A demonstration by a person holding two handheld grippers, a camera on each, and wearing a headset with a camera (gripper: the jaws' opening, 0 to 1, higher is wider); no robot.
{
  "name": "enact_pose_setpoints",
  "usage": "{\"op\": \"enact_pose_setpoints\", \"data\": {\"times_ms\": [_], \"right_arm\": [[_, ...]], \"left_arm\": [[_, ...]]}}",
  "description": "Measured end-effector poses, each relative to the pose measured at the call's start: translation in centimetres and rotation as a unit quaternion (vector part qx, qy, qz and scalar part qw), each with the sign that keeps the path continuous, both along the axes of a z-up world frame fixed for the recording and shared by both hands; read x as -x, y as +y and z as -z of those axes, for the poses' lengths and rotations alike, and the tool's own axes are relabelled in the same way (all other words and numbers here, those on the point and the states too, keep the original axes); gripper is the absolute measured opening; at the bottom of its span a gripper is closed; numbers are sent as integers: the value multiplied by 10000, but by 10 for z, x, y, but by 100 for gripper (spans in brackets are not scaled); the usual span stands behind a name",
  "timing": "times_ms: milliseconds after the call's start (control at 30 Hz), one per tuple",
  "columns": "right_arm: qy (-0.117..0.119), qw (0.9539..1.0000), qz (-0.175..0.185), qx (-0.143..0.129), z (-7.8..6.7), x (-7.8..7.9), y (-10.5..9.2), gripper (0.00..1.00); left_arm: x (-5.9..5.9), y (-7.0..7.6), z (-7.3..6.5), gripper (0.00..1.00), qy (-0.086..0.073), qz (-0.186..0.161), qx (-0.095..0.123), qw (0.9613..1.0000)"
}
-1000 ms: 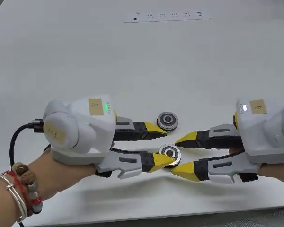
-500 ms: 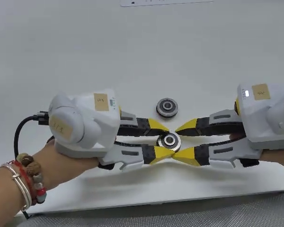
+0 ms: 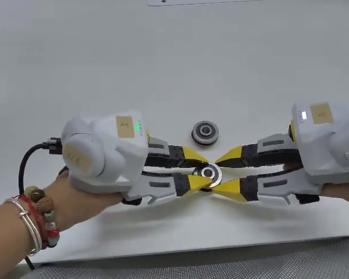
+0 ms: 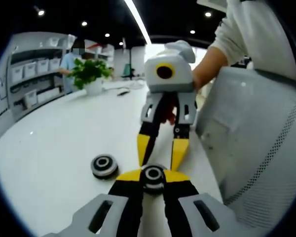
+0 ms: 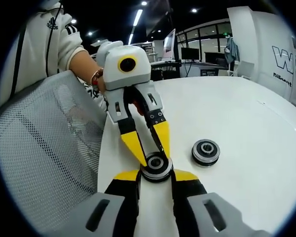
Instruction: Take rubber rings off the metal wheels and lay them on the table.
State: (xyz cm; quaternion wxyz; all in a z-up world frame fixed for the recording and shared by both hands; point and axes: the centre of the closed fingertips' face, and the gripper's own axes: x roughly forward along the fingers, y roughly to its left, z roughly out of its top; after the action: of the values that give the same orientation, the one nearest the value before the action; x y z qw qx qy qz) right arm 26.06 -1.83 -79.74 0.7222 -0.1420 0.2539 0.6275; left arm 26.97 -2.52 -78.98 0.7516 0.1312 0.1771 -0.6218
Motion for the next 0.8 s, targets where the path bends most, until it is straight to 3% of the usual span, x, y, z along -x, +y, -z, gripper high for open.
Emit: {"op": "enact_pose_setpoints", "data": {"times_ms": [267,633,800], "right_arm": [[-127,9999,-21,14,0,2,1,21],[-352,9993,-135,78,4,0,-1,21],[-351,9993,-111,113,6,-2,-4,20]], "left_arm": [[3,0,1,15,-106,-10,-54,9999],[3,0,1,15,-95,-38,1,9999],[2,0,1,15,-88,-53,36,9999]]}}
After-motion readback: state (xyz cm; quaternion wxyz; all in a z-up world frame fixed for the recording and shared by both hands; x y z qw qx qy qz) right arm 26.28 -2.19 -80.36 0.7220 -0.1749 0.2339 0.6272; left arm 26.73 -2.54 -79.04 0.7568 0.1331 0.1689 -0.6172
